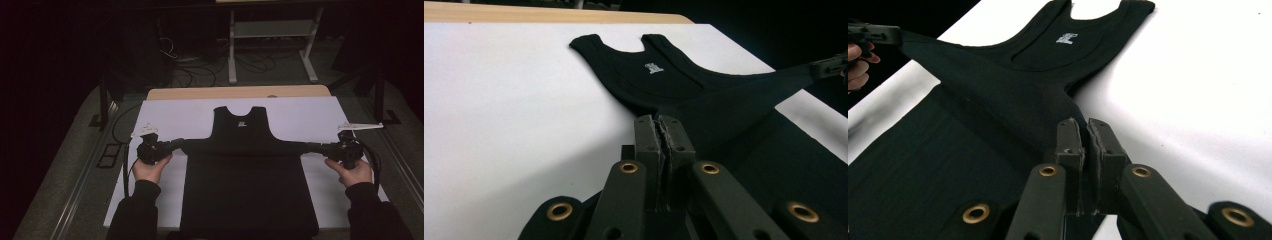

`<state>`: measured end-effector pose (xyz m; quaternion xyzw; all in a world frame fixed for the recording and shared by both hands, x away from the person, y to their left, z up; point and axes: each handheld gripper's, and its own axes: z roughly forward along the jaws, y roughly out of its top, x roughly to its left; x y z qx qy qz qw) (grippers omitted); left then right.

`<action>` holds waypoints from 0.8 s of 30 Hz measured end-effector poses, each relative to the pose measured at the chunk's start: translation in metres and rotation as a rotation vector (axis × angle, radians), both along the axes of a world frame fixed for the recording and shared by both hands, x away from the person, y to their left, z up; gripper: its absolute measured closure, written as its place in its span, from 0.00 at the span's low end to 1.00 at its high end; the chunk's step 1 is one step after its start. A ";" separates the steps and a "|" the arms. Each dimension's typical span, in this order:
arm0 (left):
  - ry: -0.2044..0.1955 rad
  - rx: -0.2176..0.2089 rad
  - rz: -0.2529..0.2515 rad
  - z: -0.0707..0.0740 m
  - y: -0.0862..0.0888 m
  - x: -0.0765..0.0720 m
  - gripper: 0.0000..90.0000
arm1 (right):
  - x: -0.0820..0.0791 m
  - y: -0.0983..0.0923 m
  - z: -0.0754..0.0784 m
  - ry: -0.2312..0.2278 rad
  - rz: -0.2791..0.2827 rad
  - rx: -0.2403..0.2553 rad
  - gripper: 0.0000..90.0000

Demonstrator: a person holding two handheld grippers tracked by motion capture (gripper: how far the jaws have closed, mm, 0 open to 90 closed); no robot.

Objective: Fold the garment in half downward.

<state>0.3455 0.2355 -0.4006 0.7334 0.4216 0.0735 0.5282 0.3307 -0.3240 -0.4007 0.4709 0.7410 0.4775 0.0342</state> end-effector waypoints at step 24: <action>0.001 -0.008 -0.022 0.003 0.000 -0.028 0.96 | -0.024 0.001 0.001 0.007 0.015 -0.007 0.93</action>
